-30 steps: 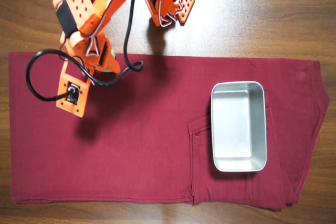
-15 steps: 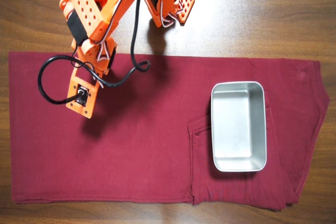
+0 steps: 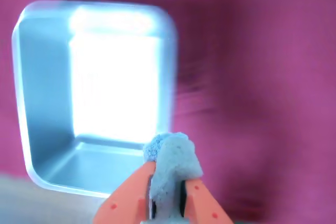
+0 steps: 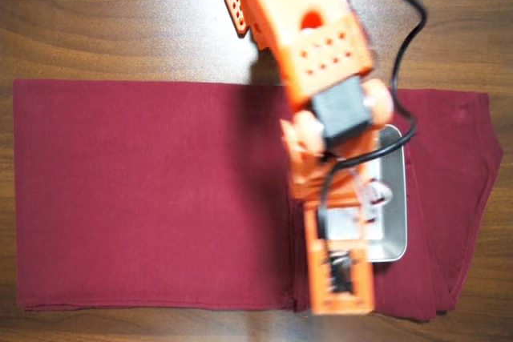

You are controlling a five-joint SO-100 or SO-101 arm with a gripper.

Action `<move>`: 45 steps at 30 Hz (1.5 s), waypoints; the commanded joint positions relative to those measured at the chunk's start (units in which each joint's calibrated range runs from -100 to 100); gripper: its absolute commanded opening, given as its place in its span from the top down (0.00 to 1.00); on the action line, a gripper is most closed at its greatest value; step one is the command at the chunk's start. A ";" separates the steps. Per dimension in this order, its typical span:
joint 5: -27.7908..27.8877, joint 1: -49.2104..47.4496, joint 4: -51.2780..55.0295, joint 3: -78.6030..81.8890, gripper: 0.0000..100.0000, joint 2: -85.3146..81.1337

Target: Grab the cube

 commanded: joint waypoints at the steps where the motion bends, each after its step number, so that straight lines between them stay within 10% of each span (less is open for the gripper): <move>1: -1.51 -8.59 -3.22 -1.66 1.00 3.67; 30: -0.98 0.63 -5.44 -3.39 0.65 6.60; 35: -0.29 2.55 -5.99 -0.84 0.42 4.65; 42: 5.23 12.53 0.28 5.81 0.45 -9.55; 45: 11.33 23.08 0.28 23.47 0.94 -25.18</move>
